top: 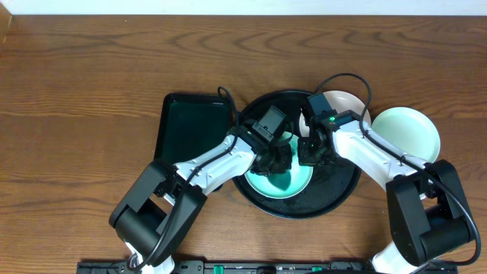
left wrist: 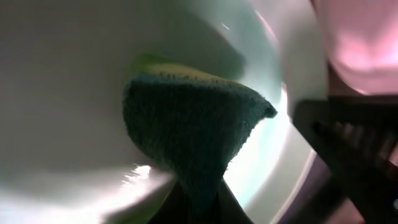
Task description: Clean dirty plates on tray and stack at the side
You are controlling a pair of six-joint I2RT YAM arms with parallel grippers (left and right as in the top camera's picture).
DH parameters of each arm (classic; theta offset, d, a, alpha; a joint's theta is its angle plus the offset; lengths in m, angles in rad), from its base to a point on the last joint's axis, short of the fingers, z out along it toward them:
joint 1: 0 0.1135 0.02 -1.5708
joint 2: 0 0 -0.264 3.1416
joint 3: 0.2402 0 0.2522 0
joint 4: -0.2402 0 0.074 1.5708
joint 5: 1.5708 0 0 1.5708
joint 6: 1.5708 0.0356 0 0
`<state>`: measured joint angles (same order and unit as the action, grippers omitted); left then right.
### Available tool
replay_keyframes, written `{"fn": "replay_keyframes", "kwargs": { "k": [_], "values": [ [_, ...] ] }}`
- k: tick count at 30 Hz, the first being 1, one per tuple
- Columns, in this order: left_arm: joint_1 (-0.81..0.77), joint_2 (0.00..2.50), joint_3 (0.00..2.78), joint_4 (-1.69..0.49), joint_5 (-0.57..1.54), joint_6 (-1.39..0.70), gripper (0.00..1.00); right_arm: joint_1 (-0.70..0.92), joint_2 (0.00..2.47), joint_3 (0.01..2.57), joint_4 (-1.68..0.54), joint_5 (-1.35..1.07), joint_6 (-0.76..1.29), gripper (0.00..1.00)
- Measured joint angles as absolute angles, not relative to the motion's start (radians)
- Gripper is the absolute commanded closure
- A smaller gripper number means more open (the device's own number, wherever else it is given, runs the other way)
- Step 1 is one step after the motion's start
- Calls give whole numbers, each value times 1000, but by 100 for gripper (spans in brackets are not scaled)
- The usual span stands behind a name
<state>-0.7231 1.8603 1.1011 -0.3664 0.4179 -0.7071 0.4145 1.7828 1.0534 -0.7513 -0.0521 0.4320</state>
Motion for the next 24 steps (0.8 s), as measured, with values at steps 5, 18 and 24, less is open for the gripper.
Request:
{"fn": "replay_keyframes", "kwargs": {
  "k": [5,18,24],
  "values": [
    [-734,1860,1101,-358,464,-707,91,414,1783,1053,-751,-52,432,99],
    [-735,1848,1102,-361,330,-653,87,414,1783,1053,-751,-52,432,99],
    [-742,1843,1114,-412,211,-646,86,414,1783,1053,-752,-56,432,99]
  ]
}}
